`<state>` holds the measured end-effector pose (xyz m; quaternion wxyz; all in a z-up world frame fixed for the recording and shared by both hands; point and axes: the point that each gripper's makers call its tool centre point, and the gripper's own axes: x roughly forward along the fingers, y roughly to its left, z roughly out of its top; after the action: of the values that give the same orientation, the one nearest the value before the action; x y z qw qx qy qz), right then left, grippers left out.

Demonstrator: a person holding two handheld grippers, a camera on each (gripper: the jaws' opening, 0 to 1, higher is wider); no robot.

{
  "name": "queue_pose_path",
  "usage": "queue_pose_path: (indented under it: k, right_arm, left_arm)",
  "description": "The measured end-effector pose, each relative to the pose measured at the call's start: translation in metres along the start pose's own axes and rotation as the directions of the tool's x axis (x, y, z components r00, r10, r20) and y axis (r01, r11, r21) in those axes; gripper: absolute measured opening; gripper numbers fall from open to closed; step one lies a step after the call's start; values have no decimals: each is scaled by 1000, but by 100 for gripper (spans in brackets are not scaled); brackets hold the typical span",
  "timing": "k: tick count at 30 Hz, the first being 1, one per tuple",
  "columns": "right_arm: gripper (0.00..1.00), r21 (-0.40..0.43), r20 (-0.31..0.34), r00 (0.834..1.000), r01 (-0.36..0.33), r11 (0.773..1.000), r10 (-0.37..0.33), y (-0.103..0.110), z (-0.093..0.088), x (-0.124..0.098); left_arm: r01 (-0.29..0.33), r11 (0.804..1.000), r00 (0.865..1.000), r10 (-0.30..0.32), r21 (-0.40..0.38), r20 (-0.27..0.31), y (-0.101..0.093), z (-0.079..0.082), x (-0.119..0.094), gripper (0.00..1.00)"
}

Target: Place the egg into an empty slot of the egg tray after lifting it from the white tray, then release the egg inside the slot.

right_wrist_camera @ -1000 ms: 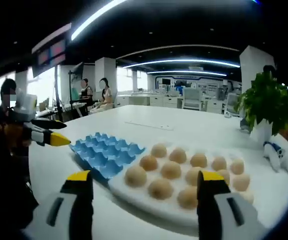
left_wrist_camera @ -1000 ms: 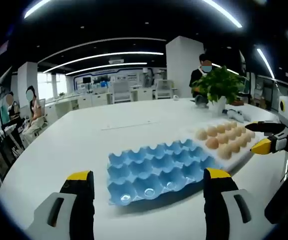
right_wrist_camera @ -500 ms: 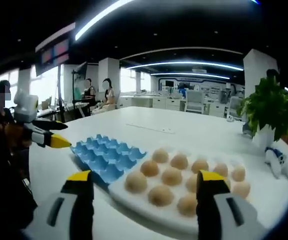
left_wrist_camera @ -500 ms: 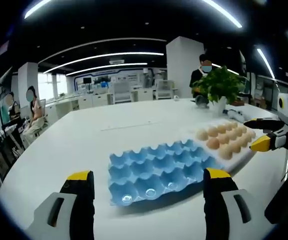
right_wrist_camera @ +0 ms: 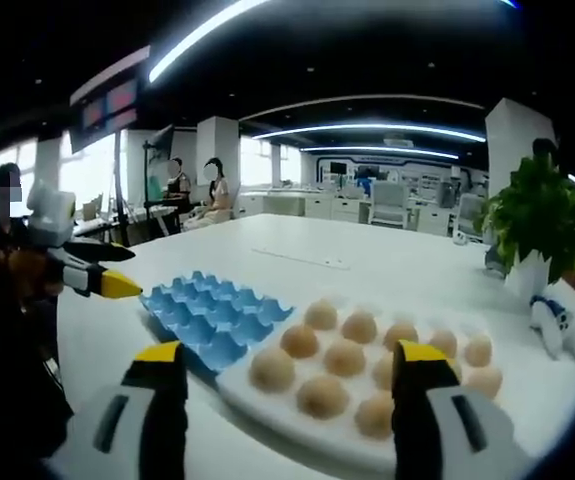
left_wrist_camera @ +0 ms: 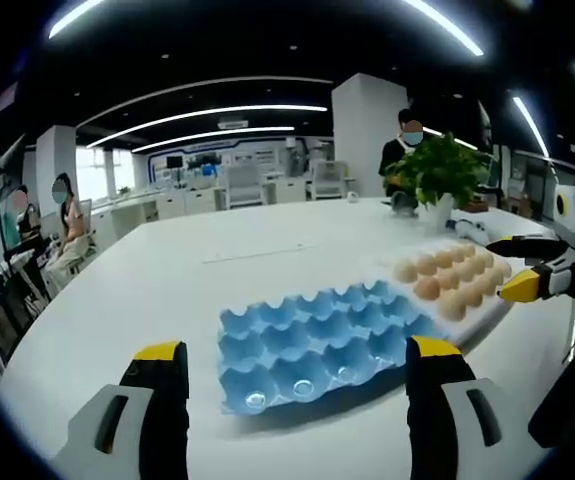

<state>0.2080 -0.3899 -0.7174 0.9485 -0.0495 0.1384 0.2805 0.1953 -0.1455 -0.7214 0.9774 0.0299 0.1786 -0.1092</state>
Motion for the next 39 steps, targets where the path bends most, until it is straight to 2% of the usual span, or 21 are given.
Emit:
queue_pose_path:
  k: [39]
  right_arm:
    - [86, 15, 8, 1000, 4, 1000, -4, -1, 3, 2]
  left_arm:
    - [10, 999, 1000, -9, 37, -6, -1, 0, 3, 91]
